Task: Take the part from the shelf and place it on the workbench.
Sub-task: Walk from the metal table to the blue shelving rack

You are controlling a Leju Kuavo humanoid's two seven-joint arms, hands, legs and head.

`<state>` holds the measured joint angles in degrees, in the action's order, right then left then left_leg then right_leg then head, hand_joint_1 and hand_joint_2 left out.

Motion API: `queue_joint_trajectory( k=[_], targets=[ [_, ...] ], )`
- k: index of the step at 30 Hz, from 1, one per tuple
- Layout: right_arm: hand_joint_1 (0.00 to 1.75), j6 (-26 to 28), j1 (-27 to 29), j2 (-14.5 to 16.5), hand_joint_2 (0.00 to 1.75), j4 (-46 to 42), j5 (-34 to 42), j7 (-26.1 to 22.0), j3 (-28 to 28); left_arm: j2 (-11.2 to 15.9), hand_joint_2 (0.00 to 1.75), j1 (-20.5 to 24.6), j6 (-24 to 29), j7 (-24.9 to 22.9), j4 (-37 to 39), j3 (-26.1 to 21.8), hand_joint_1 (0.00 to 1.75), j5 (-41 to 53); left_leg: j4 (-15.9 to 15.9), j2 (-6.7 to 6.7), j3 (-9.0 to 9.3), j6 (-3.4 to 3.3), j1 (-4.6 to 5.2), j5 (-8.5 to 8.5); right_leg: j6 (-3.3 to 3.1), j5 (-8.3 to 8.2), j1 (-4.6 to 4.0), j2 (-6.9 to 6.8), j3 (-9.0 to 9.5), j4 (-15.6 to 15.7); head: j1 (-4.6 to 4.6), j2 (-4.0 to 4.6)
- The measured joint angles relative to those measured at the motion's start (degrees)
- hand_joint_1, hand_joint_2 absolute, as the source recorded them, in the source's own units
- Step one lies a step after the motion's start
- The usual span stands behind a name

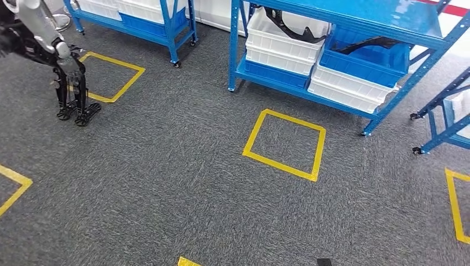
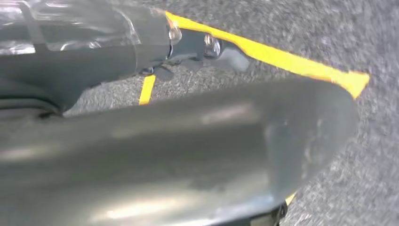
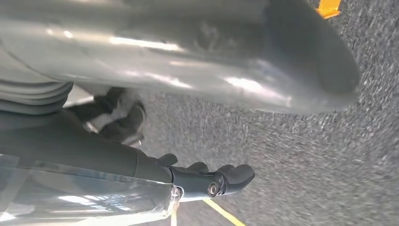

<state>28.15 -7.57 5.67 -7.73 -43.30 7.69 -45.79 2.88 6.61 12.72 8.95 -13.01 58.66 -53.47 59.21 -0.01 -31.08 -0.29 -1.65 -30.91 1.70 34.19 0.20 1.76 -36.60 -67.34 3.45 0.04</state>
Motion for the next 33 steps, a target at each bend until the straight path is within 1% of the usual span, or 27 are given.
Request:
queue_joint_trajectory(
  k=[1, 2, 3, 4, 5, 7, 8, 9, 11, 13, 15, 16, 17, 18, 19, 20, 21, 22, 23, 24, 26, 27, 29, 30, 31, 32, 33],
  targets=[
    [0.0, 0.0, -0.1, 0.0, 0.0, 0.0, 0.0, 0.0, 0.0, 0.0, 0.0, -0.1, 0.0, 0.0, 0.0, 0.0, 0.0, 0.0, 0.0, 1.09, 0.2, -0.11, 0.12, -0.25, 0.16, 1.38, 0.08, -0.88, -2.03, -3.7, 0.09, 0.0],
    [0.0, 0.0, -0.1, 0.0, 0.0, 0.0, 0.0, 0.0, 0.0, 0.0, 0.0, -0.1, 0.0, 0.1, 0.0, 0.0, 0.0, 0.0, 0.0, 2.07, 0.42, -0.13, 0.22, -0.52, 0.22, 1.9, 0.16, -1.32, -3.49, -6.2, 0.11, 0.0],
    [0.0, 0.0, 0.1, 0.0, 0.0, 0.0, 0.0, 0.0, 0.0, 0.0, 0.0, -0.1, 0.0, 0.1, 0.0, 0.0, 0.0, -0.1, 0.0, 2.91, 0.67, -0.1, 0.29, -0.78, 0.18, 1.29, 0.22, -1.56, -3.99, -6.8, 0.14, 0.0],
    [0.0, 0.0, 0.3, 0.1, 0.0, 0.0, 0.0, 0.0, 0.0, 0.0, 0.0, 0.0, 0.1, 0.1, 0.0, 0.0, 0.0, -0.1, 0.0, 3.6, 0.97, -0.03, 0.36, -1.04, 0.01, -0.34, 0.24, -1.77, -3.4, -5.3, 0.2, 0.0],
    [0.0, 0.0, 0.5, 0.1, 0.0, 0.0, 0.0, 0.0, 0.0, 0.0, 0.0, 0.0, 0.1, 0.1, 0.0, 0.0, 0.0, -0.1, 0.0, 4.21, 1.32, 0.07, 0.44, -1.31, -0.31, -2.63, 0.16, -2.26, -1.92, -1.9, 0.27, 0.0],
    [0.0, 0.0, 0.5, 0.0, 0.0, 0.0, 0.0, -0.1, 0.0, 0.0, 0.0, 0.2, 0.1, 0.1, 0.0, 0.0, 0.0, -0.1, -0.1, 5.31, 1.9, 0.47, 0.66, -1.84, -1.16, -5.46, -0.45, -4.5, 1.26, 4.9, 0.34, 0.0],
    [0.0, 0.0, 0.4, 0.0, 0.0, 0.0, 0.0, -0.2, 0.0, 0.0, 0.0, 0.3, 0.1, 0.0, 0.0, 0.0, 0.0, -0.1, -0.1, 5.84, 2.09, 0.73, 0.75, -2.05, -1.55, -5.84, -0.8, -5.42, 2.2, 7.0, 0.28, 0.0],
    [0.0, 0.0, 0.3, 0.0, 0.0, 0.0, 0.0, -0.3, 0.0, 0.0, 0.0, 0.3, 0.1, 0.0, 0.0, 0.0, 0.0, -0.1, -0.3, 6.35, 2.3, 1.03, 0.79, -2.21, -1.84, -5.53, -1.12, -5.83, 2.57, 7.7, 0.15, 0.0],
    [0.0, 0.0, 0.4, 0.0, 0.0, 0.0, 0.0, -0.4, 0.0, 0.0, 0.0, 0.4, 0.1, 0.0, 0.0, 0.0, 0.0, -0.1, -0.8, 6.96, 3.03, 1.6, 0.7, -2.51, -2.37, -5.52, -1.11, -4.86, 2.99, 8.5, -0.03, 0.0],
    [0.0, 0.1, 0.5, 0.0, 0.0, 0.0, 0.0, -0.4, 0.0, 0.0, 0.0, 0.6, 0.1, 0.0, -0.1, 0.0, 0.0, -0.1, 0.7, 3.8, 2.92, 2.05, 0.55, -3.76, -2.99, -5.8, -0.72, -3.76, 3.85, 9.6, -0.42, 0.0],
    [0.0, 0.1, 0.2, 0.0, 0.0, 0.0, 0.0, -0.5, 0.0, 0.0, 0.0, 0.6, 0.1, 0.0, -0.1, 0.0, 0.0, -0.2, 6.8, 0.0, -0.2, 2.24, 0.5, -6.62, -3.49, -5.9, -0.45, -2.51, 4.4, 10.1, -1.11, 0.0],
    [0.0, 0.1, 0.0, 0.0, 0.0, 0.0, 0.0, -0.5, 0.0, 0.0, 0.0, 0.5, 0.1, 0.0, -0.1, 0.0, 0.0, -0.2, 10.6, -0.44, -2.55, 2.3, 0.53, -7.99, -3.64, -5.84, -0.44, -1.7, 4.48, 10.2, -1.37, 0.0],
    [0.0, 0.1, -0.1, 0.1, 0.0, 0.0, 0.0, -0.5, 0.0, 0.0, 0.0, 0.4, 0.1, 0.0, -0.1, 0.0, 0.0, -0.2, 13.6, -0.47, -4.62, 2.39, 0.54, -8.58, -3.7, -5.71, -0.43, -0.84, 4.6, 10.1, -1.56, 0.0],
    [0.0, 0.1, 0.0, 0.1, 0.0, 0.0, 0.0, -0.5, 0.0, 0.0, 0.0, 0.2, 0.1, 0.0, -0.1, 0.0, 0.0, -0.2, 14.7, -0.42, -5.92, 2.47, 0.53, -7.94, -3.68, -5.55, -0.41, 0.05, 4.8, 10.1, -1.63, 0.0],
    [0.0, 0.1, 0.1, 0.1, 0.0, 0.0, 0.0, -0.5, 0.0, 0.0, 0.0, 0.2, 0.1, 0.0, -0.1, 0.0, 0.0, -0.2, 13.7, -0.46, -6.24, 2.51, 0.51, -6.11, -3.57, -5.34, -0.37, 0.93, 5.05, 10.0, -1.66, 0.0],
    [0.0, 0.1, 0.2, 0.2, 0.0, 0.0, 0.0, -0.5, 0.0, 0.1, 0.0, 0.2, 0.1, 0.0, -0.1, 0.0, 0.0, -0.2, 10.9, -0.89, -5.6, 2.51, 0.45, -3.41, -3.38, -5.07, -0.3, 1.76, 5.34, 9.9, -1.67, 0.0],
    [0.0, 0.1, 0.3, 0.2, 0.0, 0.0, 0.0, -0.5, 0.0, 0.2, 0.0, 0.1, 0.1, 0.0, -0.1, 0.0, 0.0, -0.2, 7.3, -2.46, -4.47, 2.43, 0.27, -0.85, -3.15, -4.74, -0.2, 2.51, 5.5, 9.7, -1.71, 0.0],
    [0.0, 0.1, 0.3, 0.3, 0.0, 0.0, 0.0, -0.5, 0.0, 0.3, 0.0, 0.1, 0.1, 0.1, -0.1, 0.0, 0.0, -0.2, 4.0, -4.05, -3.28, 2.31, 0.06, 0.77, -2.84, -4.4, -0.16, 3.29, 5.56, 9.3, -1.76, 0.0],
    [0.0, 0.0, 0.2, 0.3, 0.0, 0.0, 0.0, -0.5, 0.0, 0.4, 0.0, 0.1, 0.0, 0.1, -0.1, 0.0, 0.0, -0.2, 1.8, -5.35, -2.38, 2.14, -0.06, 1.47, -2.49, -4.17, -0.08, 4.01, 5.44, 9.1, -1.83, 0.0],
    [0.0, 0.0, 0.1, 0.4, 0.0, 0.0, -0.1, -0.5, 0.0, 0.4, 0.0, 0.1, 0.0, 0.1, -0.1, 0.0, 0.0, -0.2, 0.7, -6.13, -1.88, 1.9, -0.08, 1.34, -2.08, -4.04, 0.04, 4.76, 5.23, 9.0, -1.85, 0.0],
    [0.0, 0.1, 0.1, 0.4, 0.0, 0.0, -0.1, -0.5, 0.0, 0.4, 0.0, 0.1, 0.0, 0.1, -0.1, 0.0, 0.0, -0.1, 0.1, -4.8, -1.41, 1.33, 0.02, 0.93, -1.34, -4.08, 0.28, 6.25, 4.97, 9.2, -1.87, 0.0],
    [0.0, 0.1, 0.2, 0.5, 0.0, 0.0, -0.2, -0.5, 0.0, 0.5, 0.0, 0.1, 0.0, 0.1, -0.1, 0.0, 0.0, -0.1, -0.2, -3.97, -1.11, 1.03, -0.03, 0.91, -1.0, -3.96, 0.27, 5.86, 4.89, 9.0, -1.77, 0.0],
    [0.0, 0.1, 0.1, 0.6, 0.0, 0.0, -0.4, -0.5, 0.0, 0.6, 0.0, 0.1, 0.0, 0.1, -0.1, 0.0, 0.0, -0.1, -0.8, -1.89, -0.26, 0.39, -0.13, 0.77, -0.35, -2.34, 0.12, 2.69, 3.46, 6.0, -1.24, 0.0],
    [0.0, 0.1, 0.0, 0.6, 0.0, 0.0, -0.5, -0.5, 0.0, 0.7, 0.0, 0.1, 0.0, 0.1, -0.1, 0.0, 0.0, -0.1, -1.0, -0.74, 0.12, 0.14, -0.01, 0.56, -0.04, -0.86, 0.12, 0.58, 1.78, 2.8, -0.93, 0.0],
    [0.0, 0.1, -0.2, 0.6, 0.0, 0.0, -0.5, -0.5, 0.0, 0.7, 0.0, 0.0, 0.0, 0.1, 0.0, 0.0, 0.0, -0.1, -1.0, 0.42, 0.41, -0.04, 0.11, 0.3, 0.23, 0.71, 0.22, -0.67, -0.36, -1.0, -0.73, 0.0],
    [0.0, 0.1, -0.2, 0.6, 0.0, 0.0, -0.5, -0.5, 0.0, 0.7, 0.0, -0.1, 0.0, 0.1, 0.0, 0.0, 0.0, -0.1, -1.0, 1.53, 0.65, -0.1, 0.19, 0.03, 0.43, 1.68, 0.34, -1.22, -2.29, -4.3, -0.68, 0.0],
    [0.0, 0.1, -0.1, 0.7, 0.0, 0.0, -0.5, -0.5, 0.0, 0.8, 0.0, -0.1, 0.0, 0.0, 0.0, 0.0, 0.0, -0.1, -1.0, 2.49, 0.93, -0.07, 0.23, -0.27, 0.54, 1.69, 0.43, -1.48, -3.48, -6.1, -0.65, 0.0]
  ],
)
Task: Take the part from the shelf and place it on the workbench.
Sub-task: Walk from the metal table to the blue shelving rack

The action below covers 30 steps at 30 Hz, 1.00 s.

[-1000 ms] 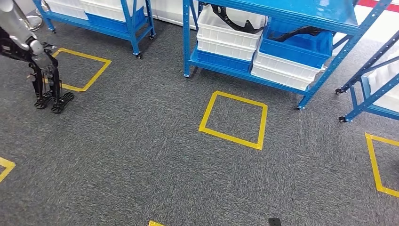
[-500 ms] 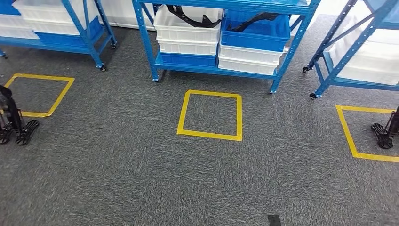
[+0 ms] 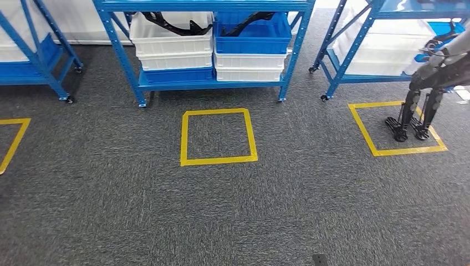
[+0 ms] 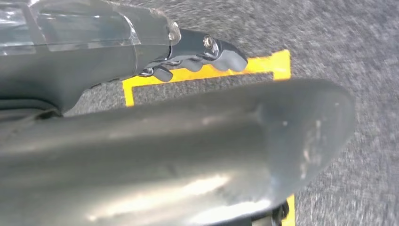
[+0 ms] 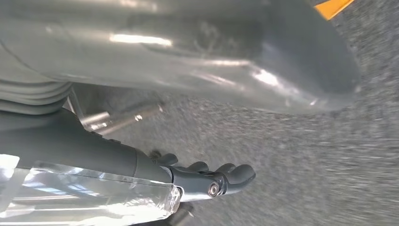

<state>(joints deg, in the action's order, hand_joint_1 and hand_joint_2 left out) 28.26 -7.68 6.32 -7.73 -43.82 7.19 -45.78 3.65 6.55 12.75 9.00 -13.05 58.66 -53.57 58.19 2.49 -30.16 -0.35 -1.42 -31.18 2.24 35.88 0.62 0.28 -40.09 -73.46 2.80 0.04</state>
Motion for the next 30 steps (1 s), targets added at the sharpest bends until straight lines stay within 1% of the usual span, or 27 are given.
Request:
queue_joint_trajectory(
  k=[1, 2, 3, 4, 5, 6, 7, 8, 9, 10, 11, 12, 13, 14, 15, 16, 17, 18, 19, 20, 21, 23, 25, 26, 27, 29, 30],
  targets=[
    [0.0, 0.0, 0.2, 0.0, 0.0, 0.0, 0.0, 0.0, 0.0, 0.0, 0.0, 0.0, 0.0, 0.0, 0.0, 0.0, 0.0, 0.0, 0.0, 0.81, 0.33, 0.09, 0.01, -0.3, 0.01, -1.18, 0.04, -0.2, -0.08, 0.3, 0.04, 0.0],
    [0.0, 0.0, 0.4, 0.0, 0.0, 0.0, 0.0, 0.0, 0.0, 0.0, 0.0, 0.1, 0.0, 0.0, 0.0, 0.0, 0.0, 0.0, 0.0, 1.51, 0.73, 0.22, 0.01, -0.6, -0.1, -3.25, 0.04, -0.49, 0.91, 2.8, 0.11, 0.0],
    [0.0, 0.0, 0.6, 0.0, 0.0, 0.0, 0.0, 0.0, 0.0, 0.0, 0.0, 0.2, 0.0, 0.0, 0.0, 0.0, 0.0, 0.0, 0.0, 2.08, 1.13, 0.4, 0.02, -0.91, -0.36, -5.57, -0.04, -1.25, 2.58, 6.6, 0.18, 0.0],
    [0.0, 0.0, 0.6, 0.0, 0.0, 0.0, 0.0, 0.0, 0.0, 0.0, 0.0, 0.3, 0.0, 0.0, 0.0, 0.0, 0.0, 0.0, 0.0, 2.63, 1.44, 0.65, 0.12, -1.23, -0.69, -7.08, -0.33, -2.42, 4.27, 10.2, 0.2, 0.0],
    [0.0, 0.0, 0.5, 0.0, 0.0, 0.0, 0.0, 0.0, 0.0, 0.0, 0.0, 0.4, 0.0, 0.0, 0.0, 0.0, 0.0, 0.0, -0.1, 3.09, 1.66, 0.94, 0.22, -1.48, -1.1, -7.87, -0.62, -3.43, 5.52, 12.9, 0.2, 0.0],
    [0.0, 0.1, 0.5, 0.0, 0.0, 0.0, -0.1, 0.0, 0.0, 0.0, 0.0, 0.5, 0.0, 0.0, 0.0, 0.0, 0.0, 0.0, -0.1, 3.52, 1.85, 1.24, 0.31, -1.7, -1.49, -7.93, -0.91, -4.15, 6.18, 14.3, 0.13, 0.0],
    [0.0, 0.1, 0.4, 0.0, 0.0, 0.0, -0.1, 0.0, 0.0, 0.0, 0.0, 0.6, 0.0, 0.0, 0.0, 0.0, 0.0, 0.0, -0.3, 3.95, 2.05, 1.55, 0.39, -1.82, -1.83, -7.52, -1.16, -4.26, 6.35, 14.6, 0.02, 0.0],
    [0.0, 0.2, 0.5, 0.0, 0.0, 0.0, -0.2, 0.0, 0.0, 0.0, 0.0, 0.6, 0.0, 0.0, 0.0, 0.0, 0.0, 0.0, -0.5, 4.31, 2.39, 1.84, 0.38, -1.91, -2.17, -7.47, -1.17, -3.82, 6.41, 14.8, -0.05, 0.0],
    [0.0, 0.3, 0.6, 0.0, 0.0, 0.0, -0.3, 0.0, 0.0, 0.0, 0.0, 0.7, 0.0, 0.0, -0.1, 0.0, 0.0, 0.0, -0.7, 3.81, 2.83, 2.16, 0.28, -2.16, -2.5, -7.51, -1.06, -3.42, 6.73, 15.2, -0.15, 0.0],
    [0.0, 0.5, 0.6, 0.0, 0.0, 0.0, -0.4, 0.0, 0.0, 0.0, 0.0, 0.8, 0.0, 0.0, -0.1, 0.0, 0.0, 0.0, -0.2, 2.26, 2.87, 2.42, 0.18, -2.71, -2.83, -7.59, -0.89, -3.09, 7.12, 15.6, -0.33, 0.0],
    [0.0, 0.6, 0.6, 0.0, 0.0, 0.0, -0.6, 0.0, 0.0, 0.0, 0.0, 0.8, 0.0, 0.0, -0.1, 0.0, 0.0, 0.0, 1.5, 0.37, 2.2, 2.62, 0.09, -3.77, -3.15, -7.71, -0.7, -2.77, 7.5, 16.1, -0.55, 0.0],
    [0.0, 0.7, 0.4, 0.0, 0.0, 0.0, -0.6, 0.0, 0.0, 0.0, 0.0, 0.8, 0.0, 0.0, -0.1, 0.0, 0.0, 0.0, 4.4, -1.63, 0.72, 2.73, 0.0, -5.2, -3.44, -7.74, -0.56, -2.44, 7.81, 16.4, -0.84, 0.0],
    [0.0, 0.8, 0.2, -0.1, 0.0, 0.0, -0.7, 0.0, 0.0, 0.0, 0.0, 0.7, -0.1, 0.0, -0.1, 0.0, 0.0, 0.0, 8.4, -2.81, -1.61, 2.77, 0.0, -6.72, -3.67, -7.64, -0.58, -2.03, 7.91, 16.5, -1.12, 0.0],
    [0.0, 0.8, 0.1, -0.1, 0.0, 0.0, -0.8, 0.0, 0.0, 0.0, 0.0, 0.6, -0.1, 0.0, -0.1, 0.0, 0.0, 0.0, 12.2, -3.02, -4.04, 2.8, 0.01, -7.78, -3.84, -7.48, -0.66, -1.56, 8.03, 16.5, -1.28, 0.0],
    [0.0, 0.8, 0.1, -0.1, 0.0, 0.0, -0.9, 0.0, 0.0, 0.0, 0.0, 0.4, -0.1, 0.0, -0.1, 0.0, 0.0, 0.0, 14.6, -2.94, -5.91, 2.82, 0.02, -7.82, -3.93, -7.26, -0.75, -1.12, 8.23, 16.4, -1.36, 0.0],
    [0.0, 0.8, 0.1, 0.0, 0.0, 0.0, -1.0, 0.0, 0.0, 0.0, 0.0, 0.3, -0.1, 0.0, -0.1, 0.0, 0.0, 0.0, 15.0, -2.8, -6.91, 2.8, 0.03, -6.68, -3.92, -7.0, -0.81, -0.72, 8.52, 16.4, -1.38, 0.0],
    [0.0, 0.8, 0.2, 0.0, 0.0, 0.0, -1.0, 0.0, 0.0, 0.0, 0.0, 0.2, -0.1, 0.0, 0.0, 0.0, 0.0, 0.0, 13.1, -2.66, -6.77, 2.72, 0.03, -4.49, -3.83, -6.71, -0.83, -0.38, 8.88, 16.3, -1.39, 0.0],
    [0.0, 0.8, 0.3, 0.0, 0.0, 0.0, -1.0, 0.0, 0.0, 0.1, 0.0, 0.2, -0.1, 0.0, 0.0, 0.0, 0.0, 0.0, 9.7, -2.57, -5.81, 2.59, 0.02, -1.69, -3.66, -6.35, -0.8, -0.11, 9.24, 16.2, -1.4, 0.0],
    [0.0, 0.8, 0.3, 0.0, 0.0, 0.0, -1.1, 0.0, 0.0, 0.1, 0.0, 0.2, -0.1, 0.0, 0.0, 0.0, 0.0, 0.0, 6.3, -2.55, -4.7, 2.42, 0.09, 0.31, -3.4, -5.95, -0.85, 0.1, 9.5, 16.0, -1.45, 0.0],
    [0.0, 0.8, 0.3, 0.0, 0.0, 0.0, -1.1, 0.0, 0.0, 0.1, 0.0, 0.2, -0.1, 0.0, 0.0, 0.0, 0.0, 0.0, 3.6, -2.54, -3.67, 2.15, 0.15, 1.47, -3.08, -5.59, -0.89, 0.27, 9.6, 15.7, -1.54, 0.0],
    [0.0, 0.7, 0.3, 0.1, 0.0, 0.0, -1.1, 0.0, 0.0, 0.1, 0.0, 0.3, -0.1, 0.0, 0.0, 0.0, 0.0, 0.0, 1.9, -2.56, -3.07, 1.85, 0.26, 1.87, -2.75, -5.34, -0.9, 0.38, 9.6, 15.5, -1.54, 0.0],
    [0.0, 0.7, 0.2, 0.1, 0.0, 0.0, -1.1, 0.1, 0.0, 0.1, 0.0, 0.3, -0.1, 0.0, 0.0, 0.0, 0.0, 0.0, 1.3, -2.6, -2.79, 1.19, 0.43, 1.43, -2.12, -5.15, -0.83, 0.47, 9.52, 15.5, -1.46, 0.0],
    [0.0, 0.7, 0.2, 0.1, 0.0, 0.0, -1.0, 0.2, 0.0, 0.1, 0.0, 0.3, -0.1, 0.0, 0.0, 0.0, 0.0, -0.1, 1.1, -2.59, -2.63, 0.6, 0.28, 1.42, -1.45, -4.54, -0.7, 0.37, 9.36, 15.0, -1.28, 0.0],
    [0.0, 0.6, 0.2, 0.1, 0.0, 0.0, -1.0, 0.2, 0.0, 0.1, 0.0, 0.3, -0.1, 0.0, 0.0, 0.0, 0.0, -0.1, 0.9, -2.52, -2.48, 0.3, 0.14, 1.38, -1.1, -3.61, -0.62, 0.28, 8.7, 13.4, -1.11, 0.0],
    [0.0, 0.6, 0.2, 0.1, 0.0, 0.0, -0.9, 0.2, 0.0, 0.1, 0.0, 0.3, -0.1, 0.0, 0.0, 0.0, 0.0, -0.1, 0.9, -2.43, -2.3, 0.06, 0.05, 1.28, -0.78, -2.25, -0.52, 0.19, 7.44, 10.7, -0.87, 0.0],
    [0.0, 0.5, 0.1, 0.2, 0.0, 0.0, -0.9, 0.2, 0.0, 0.2, 0.0, 0.3, -0.1, 0.0, 0.0, 0.0, 0.0, -0.1, 0.9, -2.24, -1.96, -0.3, 0.1, 0.91, -0.32, 0.7, -0.29, 0.08, 3.5, 3.2, -0.38, 0.0],
    [0.0, 0.5, 0.2, 0.2, 0.0, 0.0, -0.9, 0.2, 0.0, 0.1, 0.0, 0.3, -0.1, 0.0, 0.0, 0.0, 0.0, -0.1, 0.9, -2.2, -1.72, -0.35, 0.12, 0.71, -0.22, 1.21, -0.2, 0.06, 1.88, 0.4, -0.2, 0.0]
  ],
)
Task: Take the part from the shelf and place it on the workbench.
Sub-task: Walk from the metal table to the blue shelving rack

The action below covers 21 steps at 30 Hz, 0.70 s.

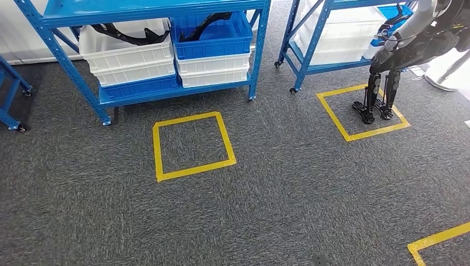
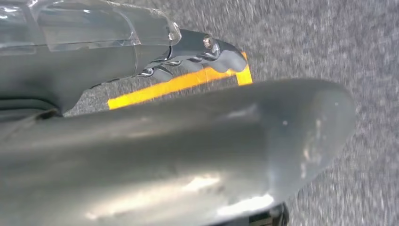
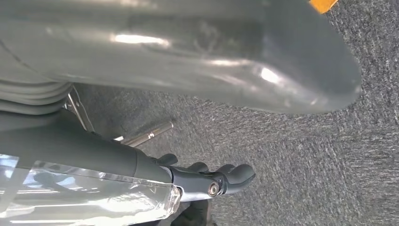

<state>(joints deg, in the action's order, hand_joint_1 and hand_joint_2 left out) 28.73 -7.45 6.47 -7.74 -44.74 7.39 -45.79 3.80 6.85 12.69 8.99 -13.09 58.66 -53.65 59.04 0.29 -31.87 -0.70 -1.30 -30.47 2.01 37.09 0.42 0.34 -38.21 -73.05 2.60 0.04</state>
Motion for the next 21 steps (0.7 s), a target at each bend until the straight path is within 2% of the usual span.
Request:
queue_joint_trajectory(
  k=[1, 2, 4, 5, 6, 7, 10, 11, 13, 14, 15, 16, 17, 18, 19, 20, 21],
  targets=[
    [0.0, 0.0, 0.1, 0.0, 0.0, 0.0, 0.0, 0.0, 0.0, 0.0, 0.0, 0.0, 0.0, 0.0, 0.0, 0.0, 0.0, 0.0, 0.0, 0.01, 0.3, 0.01, 0.02, -0.23, 0.01, -0.58, 0.05, -0.02, -0.83, -0.9, 0.16, 0.0],
    [0.0, -0.1, 0.1, 0.0, 0.0, 0.0, 0.0, 0.0, 0.0, 0.0, 0.0, 0.0, 0.0, 0.0, 0.0, 0.0, 0.0, 0.0, 0.0, -0.02, 0.68, 0.08, 0.02, -0.46, -0.09, -2.29, 0.08, -0.03, -0.58, 0.4, 0.36, 0.0],
    [0.0, -0.1, 0.2, 0.0, 0.0, 0.0, 0.1, 0.0, 0.0, 0.0, 0.0, 0.0, 0.0, 0.0, 0.0, 0.0, 0.0, 0.0, 0.0, -0.09, 1.45, 0.39, 0.03, -0.99, -0.53, -6.83, 0.05, -0.04, 2.08, 7.3, 0.79, 0.0],
    [0.0, -0.1, 0.2, 0.0, 0.0, 0.0, 0.1, 0.0, 0.0, 0.0, 0.0, 0.1, 0.0, 0.0, 0.0, 0.0, 0.0, 0.0, 0.0, -0.14, 1.7, 0.64, 0.1, -1.24, -0.8, -8.16, -0.05, -0.05, 3.49, 10.6, 0.99, 0.0],
    [0.0, -0.1, 0.1, 0.0, 0.0, 0.0, 0.1, 0.0, 0.0, 0.0, 0.0, 0.2, 0.0, 0.0, 0.0, 0.0, 0.0, 0.0, -0.1, -0.17, 1.81, 0.95, 0.14, -1.4, -1.08, -8.65, -0.19, -0.06, 4.43, 12.8, 1.16, 0.0],
    [0.0, -0.1, 0.1, 0.0, 0.0, 0.0, 0.1, 0.0, 0.0, -0.1, 0.0, 0.2, 0.0, 0.0, 0.0, 0.0, 0.0, 0.0, -0.2, -0.2, 1.82, 1.28, 0.16, -1.49, -1.35, -8.36, -0.34, -0.07, 4.84, 13.7, 1.27, 0.0],
    [0.0, -0.3, 0.2, 0.0, 0.0, 0.0, -0.1, 0.0, 0.0, -0.1, 0.0, 0.3, 0.0, 0.0, 0.0, 0.0, 0.0, 0.0, -0.6, -0.19, 2.22, 2.29, 0.13, -1.83, -2.31, -8.22, -0.32, -0.11, 5.49, 14.9, 1.28, 0.0],
    [0.0, -0.3, 0.2, 0.0, 0.0, 0.0, -0.3, 0.0, 0.0, -0.1, 0.0, 0.3, 0.0, 0.0, 0.0, 0.0, 0.0, 0.0, 0.4, -0.2, 1.9, 2.52, 0.15, -2.5, -2.67, -8.32, -0.21, -0.16, 5.89, 15.4, 1.1, 0.0],
    [0.0, -0.4, 0.0, -0.1, 0.0, 0.0, -1.3, 0.0, 0.0, -0.1, 0.0, 0.3, 0.0, 0.0, 0.0, 0.0, 0.0, 0.0, 6.0, -0.27, -0.98, 2.78, 0.17, -5.18, -3.25, -8.32, -0.15, -0.45, 6.51, 16.0, 0.42, 0.0],
    [0.0, -0.5, 0.0, -0.1, 0.0, 0.0, -1.9, 0.1, 0.0, -0.1, 0.0, 0.3, 0.0, 0.0, 0.0, 0.0, 0.0, 0.0, 9.8, -0.3, -3.28, 2.86, 0.17, -6.61, -3.47, -8.17, -0.25, -0.65, 6.66, 16.1, 0.06, 0.0],
    [0.0, -0.5, 0.0, -0.1, 0.0, 0.0, -2.3, 0.2, 0.1, -0.2, 0.0, 0.3, 0.0, 0.0, 0.0, 0.0, 0.0, 0.0, 13.0, -0.32, -5.35, 2.92, 0.19, -7.33, -3.59, -7.97, -0.36, -0.89, 6.82, 16.0, -0.18, 0.0],
    [0.0, -0.5, 0.1, -0.1, 0.0, 0.0, -2.6, 0.3, 0.1, -0.2, 0.0, 0.2, 0.0, -0.1, 0.0, 0.0, 0.0, 0.0, 14.4, -0.29, -6.63, 2.92, 0.21, -6.97, -3.65, -7.72, -0.48, -1.12, 7.06, 16.0, -0.32, 0.0],
    [0.0, -0.5, 0.1, -0.1, 0.0, 0.0, -2.8, 0.4, 0.1, -0.2, 0.0, 0.2, 0.0, -0.1, 0.0, 0.0, 0.0, 0.0, 13.7, -0.15, -6.88, 2.86, 0.25, -5.46, -3.62, -7.42, -0.56, -1.42, 7.4, 16.0, -0.38, 0.0],
    [0.0, -0.6, 0.2, -0.1, 0.0, 0.0, -3.0, 0.4, 0.1, -0.1, 0.0, 0.1, 0.0, -0.1, 0.0, 0.0, 0.0, 0.0, 11.1, 0.15, -6.09, 2.73, 0.29, -3.11, -3.54, -7.06, -0.61, -1.77, 7.82, 15.9, -0.45, 0.0],
    [0.0, -0.6, 0.2, -0.1, 0.0, 0.0, -3.1, 0.5, 0.2, -0.1, 0.0, 0.1, 0.0, -0.1, 0.0, 0.0, 0.0, 0.0, 7.6, 1.09, -4.74, 2.52, 0.4, -0.75, -3.38, -6.63, -0.65, -2.17, 8.27, 15.8, -0.54, 0.0],
    [0.0, -0.6, 0.2, -0.1, 0.0, 0.0, -3.2, 0.5, 0.2, -0.1, 0.0, 0.2, 0.0, -0.1, 0.0, 0.0, 0.0, 0.0, 4.3, 2.63, -3.39, 2.26, 0.75, 0.85, -3.11, -6.12, -0.79, -2.58, 8.64, 15.6, -0.7, 0.0],
    [0.0, -0.6, 0.1, -0.1, 0.0, 0.0, -3.2, 0.6, 0.2, -0.1, 0.0, 0.3, 0.0, -0.1, 0.0, 0.0, 0.0, 0.0, 2.1, 3.83, -2.45, 1.85, 1.05, 1.61, -2.81, -5.69, -0.92, -3.04, 8.9, 15.5, -0.88, 0.0]
  ],
)
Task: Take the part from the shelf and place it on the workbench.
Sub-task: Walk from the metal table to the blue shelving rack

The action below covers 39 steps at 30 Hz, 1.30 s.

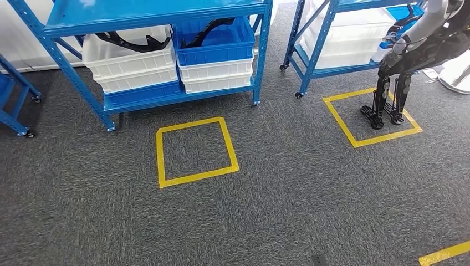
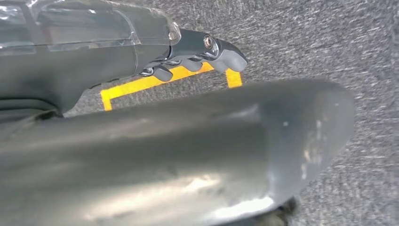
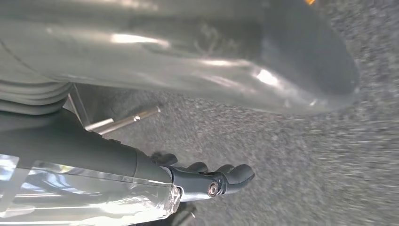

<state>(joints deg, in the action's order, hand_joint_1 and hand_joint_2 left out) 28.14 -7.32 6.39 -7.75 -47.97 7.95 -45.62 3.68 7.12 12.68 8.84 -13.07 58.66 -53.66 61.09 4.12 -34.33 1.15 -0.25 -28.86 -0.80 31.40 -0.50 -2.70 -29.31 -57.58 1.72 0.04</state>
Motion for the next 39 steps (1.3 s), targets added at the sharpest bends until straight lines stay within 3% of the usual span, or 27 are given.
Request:
queue_joint_trajectory(
  k=[1, 2, 5, 8, 10, 11, 12, 13, 14, 15, 16, 18, 20, 22, 24, 26, 27, 29, 30, 32, 33, 37, 39],
  targets=[
    [0.0, 0.0, 0.0, 0.0, 0.0, 0.0, 0.0, 0.1, 0.0, 0.0, 0.0, 0.1, 0.0, 0.0, 0.0, 0.0, 0.0, 0.0, -1.1, 0.84, 0.4, -0.39, 0.3, 0.05, 0.3, 0.34, -0.13, -0.59, 0.19, -0.1, -0.01, 0.0],
    [0.0, 0.0, 0.0, 0.0, 0.0, 0.0, -0.1, 0.2, 0.0, 0.0, 0.0, 0.2, 0.0, 0.0, 0.0, 0.0, 0.0, 0.0, -1.3, 0.82, 0.43, -0.72, 0.53, -0.19, 0.58, 0.58, -0.25, -1.25, 0.36, -0.1, 0.03, 0.0],
    [0.0, -0.1, 0.0, 0.0, 0.0, 0.0, -0.1, 0.4, 0.1, 0.0, 0.0, 0.1, 0.0, 0.0, 0.0, 0.0, 0.0, 0.0, -1.4, -1.02, 0.27, -1.27, 0.41, -0.12, 1.12, 0.96, -0.25, -2.99, 0.83, 0.1, 0.31, 0.0],
    [0.0, -0.1, 0.0, 0.0, 0.0, 0.0, -0.1, 0.5, 0.1, -0.1, 0.0, 0.1, 0.0, 0.0, 0.0, 0.0, 0.0, 0.0, -1.5, -1.25, 0.32, -1.36, 0.33, -0.08, 1.22, 1.07, -0.25, -3.21, 0.87, 0.1, 0.3, 0.0],
    [0.0, -0.1, -0.1, 0.0, 0.0, 0.0, -0.2, 0.5, 0.2, 0.0, 0.0, 0.2, 0.0, 0.0, 0.0, 0.0, 0.0, 0.0, -1.6, -2.09, 0.42, -1.6, 0.03, -0.05, 1.72, 2.5, 0.0, -1.34, 0.06, -2.0, 0.5, 0.0],
    [0.0, -0.1, 0.0, 0.1, 0.0, 0.0, -0.2, 0.5, 0.3, 0.0, 0.0, 0.1, 0.0, 0.0, 0.0, 0.0, 0.0, -0.1, -1.6, -3.3, 0.57, -1.83, -0.13, -0.1, 2.1, 4.1, 0.31, 0.04, -2.21, -6.4, 1.02, 0.0],
    [0.0, -0.1, 0.0, 0.1, 0.0, 0.0, -0.3, 0.5, 0.4, 0.0, 0.0, 0.1, 0.0, 0.0, 0.0, 0.0, 0.0, -0.1, -1.7, -4.83, 0.81, -1.99, -0.26, -0.2, 2.42, 4.52, 0.63, 1.5, -4.21, -9.6, 1.66, 0.0],
    [0.0, -0.1, 0.0, 0.1, 0.0, 0.0, -0.3, 0.6, 0.5, -0.1, 0.0, 0.0, 0.0, 0.0, 0.0, 0.0, 0.0, -0.1, -1.7, -6.25, 1.1, -2.02, -0.3, -0.35, 2.5, 3.65, 0.86, 2.32, -5.63, -11.0, 2.27, 0.0],
    [0.0, -0.1, 0.1, 0.1, 0.0, 0.0, -0.3, 0.6, 0.5, -0.1, 0.0, 0.0, 0.0, 0.0, 0.0, 0.0, 0.0, -0.1, -1.7, -7.66, 1.45, -1.96, -0.35, -0.53, 2.47, 1.74, 1.04, 3.24, -6.3, -10.5, 2.83, 0.0],
    [0.0, -0.1, 0.0, 0.1, 0.0, 0.0, -0.3, 0.6, 0.6, -0.1, 0.0, 0.0, 0.0, 0.0, 0.0, 0.0, 0.0, -0.1, -1.7, -8.49, 1.63, -1.73, -0.37, -0.67, 2.26, -0.66, 1.13, 4.55, -5.16, -6.8, 3.05, 0.0],
    [0.0, -0.1, 0.1, 0.1, 0.0, 0.0, -0.4, 0.6, 0.7, -0.1, 0.0, 0.1, 0.0, 0.0, 0.0, 0.0, 0.0, -0.1, -1.6, -9.2, 1.61, -1.45, -0.45, -0.78, 2.06, -1.78, 1.2, 5.8, -4.13, -3.9, 3.13, 0.0],
    [0.0, -0.2, 0.1, 0.1, 0.0, 0.0, -0.4, 0.6, 0.8, -0.1, 0.0, 0.2, 0.0, 0.0, 0.0, 0.0, 0.0, -0.1, -1.7, -10.37, 1.31, -0.76, -0.69, -0.76, 1.61, -1.76, 1.14, 7.22, -3.22, -1.6, 3.35, 0.0],
    [0.0, -0.2, 0.1, 0.1, 0.0, 0.0, -0.4, 0.6, 0.9, 0.0, 0.0, 0.0, 0.0, 0.0, 0.0, 0.0, 0.0, -0.1, -1.9, -11.14, 1.15, 0.01, -0.98, -0.64, 1.02, -1.72, 1.0, 6.35, -2.9, -1.0, 3.59, 0.0],
    [0.0, -0.2, -0.1, 0.1, 0.0, 0.0, -0.4, 0.6, 0.9, 0.0, 0.0, -0.1, 0.0, 0.0, 0.0, 0.0, 0.0, -0.1, -0.5, -8.03, 0.5, 0.5, -0.82, -1.59, 0.2, -1.94, 1.01, 5.13, -2.28, -0.2, 3.16, 0.0],
    [0.0, -0.2, 0.0, 0.1, 0.0, 0.0, -0.4, 0.6, 0.9, 0.0, 0.0, 0.1, 0.0, 0.0, 0.0, 0.0, 0.0, -0.1, 5.3, -4.18, -2.39, 0.68, -0.67, -4.48, -0.46, -1.92, 0.85, 3.64, -1.66, 0.3, 2.2, 0.0],
    [0.0, -0.2, 0.2, 0.1, 0.0, 0.0, -0.4, 0.6, 0.9, -0.1, 0.0, 0.2, 0.0, 0.0, 0.0, 0.0, 0.0, -0.2, 12.1, -3.77, -6.2, 0.79, -0.76, -6.98, -0.72, -1.57, 0.63, 2.15, -1.33, 0.3, 1.64, 0.0],
    [0.0, -0.2, 0.2, 0.1, 0.0, 0.0, -0.4, 0.6, 0.9, -0.1, 0.0, 0.1, 0.0, 0.0, 0.0, 0.0, 0.0, -0.2, 13.5, -3.81, -7.11, 0.8, -0.77, -6.84, -0.73, -1.36, 0.54, 1.63, -1.15, 0.3, 1.5, 0.0],
    [0.0, -0.2, 0.1, 0.1, 0.0, 0.0, -0.4, 0.6, 0.9, 0.0, 0.0, -0.1, 0.0, 0.0, 0.0, 0.0, 0.0, -0.1, 10.6, -3.86, -5.94, 0.65, -0.75, -3.9, -0.56, -0.92, 0.45, 1.08, -0.65, 0.3, 1.26, 0.0],
    [0.0, -0.2, 0.0, 0.1, 0.0, 0.0, -0.3, 0.6, 0.9, 0.0, 0.0, -0.1, -0.1, 0.0, 0.0, 0.0, 0.0, -0.1, 6.7, -3.73, -4.02, 0.4, -0.7, -1.78, -0.4, -0.65, 0.44, 0.91, -0.29, 0.3, 1.11, 0.0],
    [0.0, -0.1, -0.1, 0.2, 0.0, 0.0, 0.0, 0.4, 0.9, 0.1, 0.0, -0.1, -0.1, 0.0, 0.0, 0.0, 0.0, -0.1, 0.5, -3.23, -0.7, -0.23, -0.4, 0.37, 0.08, -0.13, 0.33, 0.64, 0.09, 0.1, 0.84, 0.0],
    [0.0, 0.0, -0.2, 0.2, 0.0, 0.0, 0.0, 0.1, 0.9, 0.2, 0.0, -0.1, -0.1, 0.0, 0.0, 0.0, 0.0, -0.1, -1.3, -2.99, 0.23, -0.52, -0.22, 0.6, 0.38, 0.05, 0.3, 0.57, 0.18, 0.1, 0.77, 0.0],
    [0.0, 0.3, -0.3, 0.3, 0.0, 0.0, 0.0, -1.1, 0.9, 0.2, 0.0, -0.1, -0.2, 0.1, 0.0, 0.0, 0.0, -0.2, -2.2, -3.3, 0.72, -1.4, -0.25, 0.12, 1.68, 1.01, 0.45, 0.84, 0.01, -0.8, 0.98, 0.0],
    [0.0, 0.4, -0.3, 0.4, 0.0, 0.0, 0.0, -1.3, 1.0, 0.3, 0.0, 0.0, -0.2, 0.1, 0.0, 0.0, 0.0, -0.2, -2.5, -3.56, 1.12, -2.01, -0.45, -0.16, 2.31, 3.36, 0.65, 1.76, -2.4, -5.7, 1.5, 0.0]
  ],
)
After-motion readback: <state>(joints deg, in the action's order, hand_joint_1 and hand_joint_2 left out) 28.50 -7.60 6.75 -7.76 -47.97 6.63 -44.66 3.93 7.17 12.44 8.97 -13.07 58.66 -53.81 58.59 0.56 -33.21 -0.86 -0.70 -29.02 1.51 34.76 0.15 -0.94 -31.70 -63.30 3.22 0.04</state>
